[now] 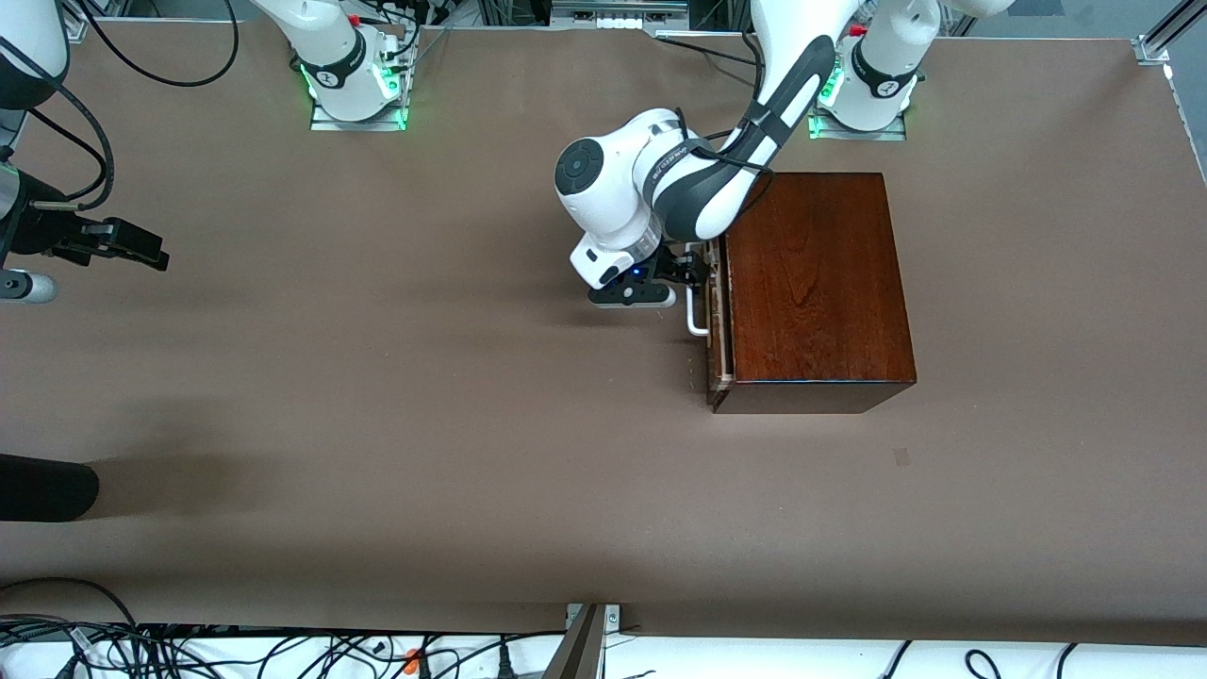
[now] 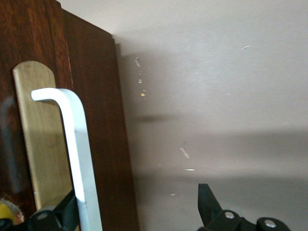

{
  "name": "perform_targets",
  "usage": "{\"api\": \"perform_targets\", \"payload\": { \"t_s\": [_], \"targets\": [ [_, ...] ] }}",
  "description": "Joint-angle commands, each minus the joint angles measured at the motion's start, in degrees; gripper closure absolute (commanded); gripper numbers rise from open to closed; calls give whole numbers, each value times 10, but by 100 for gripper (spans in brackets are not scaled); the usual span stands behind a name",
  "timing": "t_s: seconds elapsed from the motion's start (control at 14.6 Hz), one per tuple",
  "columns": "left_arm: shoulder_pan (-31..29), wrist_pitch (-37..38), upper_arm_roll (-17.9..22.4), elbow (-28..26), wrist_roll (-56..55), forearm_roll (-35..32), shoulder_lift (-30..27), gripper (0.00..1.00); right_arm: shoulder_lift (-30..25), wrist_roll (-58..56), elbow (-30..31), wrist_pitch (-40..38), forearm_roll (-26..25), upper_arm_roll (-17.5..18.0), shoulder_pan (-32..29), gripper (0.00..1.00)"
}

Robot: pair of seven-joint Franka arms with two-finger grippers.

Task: Open drawer, take yellow block, close drawer
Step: 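Pull the drawer open by its handle with the left gripper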

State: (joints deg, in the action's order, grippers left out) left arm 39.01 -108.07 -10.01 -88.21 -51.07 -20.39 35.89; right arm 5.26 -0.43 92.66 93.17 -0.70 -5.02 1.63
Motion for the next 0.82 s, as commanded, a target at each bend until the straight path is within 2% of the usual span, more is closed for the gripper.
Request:
{"api": "perform_targets", "payload": {
  "t_s": [0.0,0.75],
  "targets": [
    [12,-24,1,22,-5,43,4,0,-6,-9,0,-6,-4,4,-5,0],
    [34,-144,1,23,-15,93,27,0,-5,-9,0,-6,-4,4,-5,0]
  ]
}}
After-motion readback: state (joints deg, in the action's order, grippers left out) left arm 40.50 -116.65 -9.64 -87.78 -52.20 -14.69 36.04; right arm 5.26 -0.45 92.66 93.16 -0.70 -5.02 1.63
